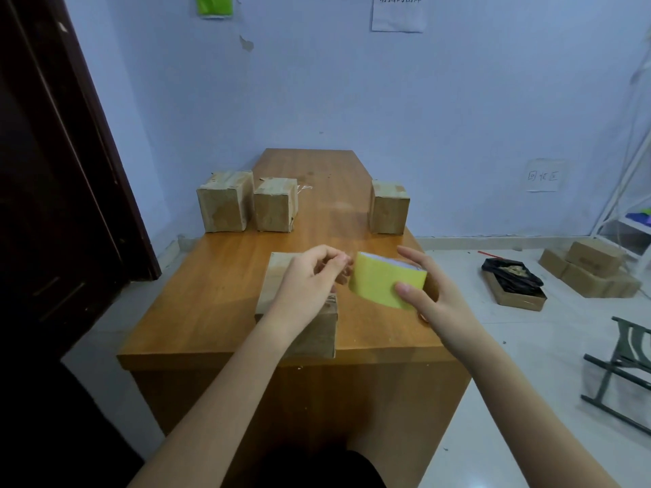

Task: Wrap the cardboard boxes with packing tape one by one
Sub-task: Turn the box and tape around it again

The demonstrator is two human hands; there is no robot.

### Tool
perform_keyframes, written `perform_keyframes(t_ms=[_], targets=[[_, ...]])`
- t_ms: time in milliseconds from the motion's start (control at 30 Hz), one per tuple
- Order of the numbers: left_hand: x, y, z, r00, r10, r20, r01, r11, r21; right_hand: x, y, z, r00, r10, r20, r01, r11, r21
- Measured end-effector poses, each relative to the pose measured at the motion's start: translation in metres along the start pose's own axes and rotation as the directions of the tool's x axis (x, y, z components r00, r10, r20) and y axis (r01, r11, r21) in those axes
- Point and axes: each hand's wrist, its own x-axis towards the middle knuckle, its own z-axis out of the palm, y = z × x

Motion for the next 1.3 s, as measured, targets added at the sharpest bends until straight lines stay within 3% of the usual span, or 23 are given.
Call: perform_keyframes(t_ms=[167,300,467,600,900,1067,1133,1200,1267,1300], targets=[[0.002,0.003,-0.008,0.985,-0.169,-0.022,0.16,0.96,-0.229,0.008,0.0,0.019,0.999,0.04,-0.035,-0.035,0.991,0.126],[0.001,0.002,-0.015,0.965,-0.255,0.068,0.261,0.888,-0.379,0.016,0.004,0.027,0.995,0.086,-0.053,-0.069,0.96,0.27],[0.0,0.0,-0.015,0.974,-0.225,0.028,0.225,0.944,-0.243,0.02,0.007,0.036,0.992,0.12,-0.034,-0.099,0.921,0.377],[-0.001,-0.001,-0.016,0.965,-0.252,0.078,0.264,0.909,-0.324,0.022,0.004,0.039,0.984,0.173,-0.044,-0.127,0.852,0.508],[-0.004,-0.003,-0.03,0.958,-0.235,0.165,0.269,0.934,-0.235,0.022,0.005,0.035,0.982,0.189,-0.013,-0.149,0.814,0.562],[-0.001,0.003,-0.025,0.925,-0.36,0.123,0.38,0.859,-0.344,0.023,0.003,0.039,0.981,0.192,0.005,-0.168,0.847,0.504],[0.0,-0.001,-0.021,0.951,-0.309,-0.002,0.302,0.932,-0.201,0.023,0.001,0.043,0.985,0.174,-0.015,-0.15,0.888,0.436],[-0.001,-0.007,-0.016,0.978,-0.136,-0.16,0.159,0.976,0.147,0.023,-0.001,0.048,0.988,0.141,-0.063,-0.115,0.944,0.309],[-0.004,-0.013,-0.011,0.97,0.073,-0.231,0.061,0.848,0.527,0.023,-0.006,0.053,0.985,0.129,-0.111,-0.099,0.966,0.24],[-0.004,-0.016,-0.009,0.961,0.145,-0.236,0.038,0.775,0.631,0.024,-0.008,0.055,0.984,0.119,-0.131,-0.087,0.971,0.224]])
